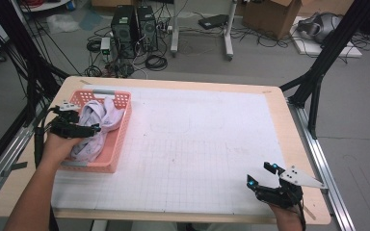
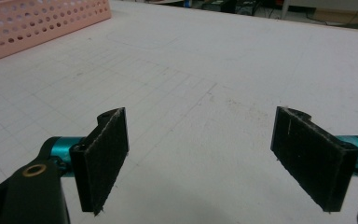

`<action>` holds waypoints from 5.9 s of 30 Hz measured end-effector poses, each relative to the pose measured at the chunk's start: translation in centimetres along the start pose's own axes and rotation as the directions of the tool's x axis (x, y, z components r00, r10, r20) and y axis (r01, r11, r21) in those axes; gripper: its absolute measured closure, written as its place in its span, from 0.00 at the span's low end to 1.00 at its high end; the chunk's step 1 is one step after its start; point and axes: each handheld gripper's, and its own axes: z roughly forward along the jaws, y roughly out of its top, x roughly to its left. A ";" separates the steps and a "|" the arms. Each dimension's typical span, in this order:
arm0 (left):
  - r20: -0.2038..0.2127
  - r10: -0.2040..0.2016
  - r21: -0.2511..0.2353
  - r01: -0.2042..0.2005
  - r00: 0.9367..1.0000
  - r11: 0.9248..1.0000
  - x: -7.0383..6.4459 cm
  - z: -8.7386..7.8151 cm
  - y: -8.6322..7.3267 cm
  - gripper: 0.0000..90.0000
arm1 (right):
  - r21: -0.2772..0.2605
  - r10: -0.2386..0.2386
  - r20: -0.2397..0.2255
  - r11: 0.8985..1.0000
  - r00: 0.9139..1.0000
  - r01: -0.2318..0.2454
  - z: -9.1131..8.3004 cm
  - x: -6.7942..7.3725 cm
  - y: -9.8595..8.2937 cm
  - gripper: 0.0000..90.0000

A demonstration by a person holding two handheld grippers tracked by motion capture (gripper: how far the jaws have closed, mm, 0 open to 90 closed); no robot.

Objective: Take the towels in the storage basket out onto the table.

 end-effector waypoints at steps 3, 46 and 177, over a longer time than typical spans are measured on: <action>-0.002 -0.009 0.049 0.010 1.000 0.999 0.0 0.8 0.0 0.19 | 0.004 -0.001 0.000 1.000 1.000 0.001 -0.1 0.1 0.0 0.20; 0.041 -0.035 0.143 0.028 0.999 0.989 -1.0 2.9 -0.5 0.57 | 0.003 0.008 0.003 1.000 1.000 -0.008 -0.3 -0.1 -0.1 0.20; 0.422 0.220 -0.467 0.003 0.879 0.884 -20.3 0.9 -0.7 0.34 | -0.001 0.020 -0.001 1.000 1.000 -0.020 -0.2 -0.4 -0.2 0.20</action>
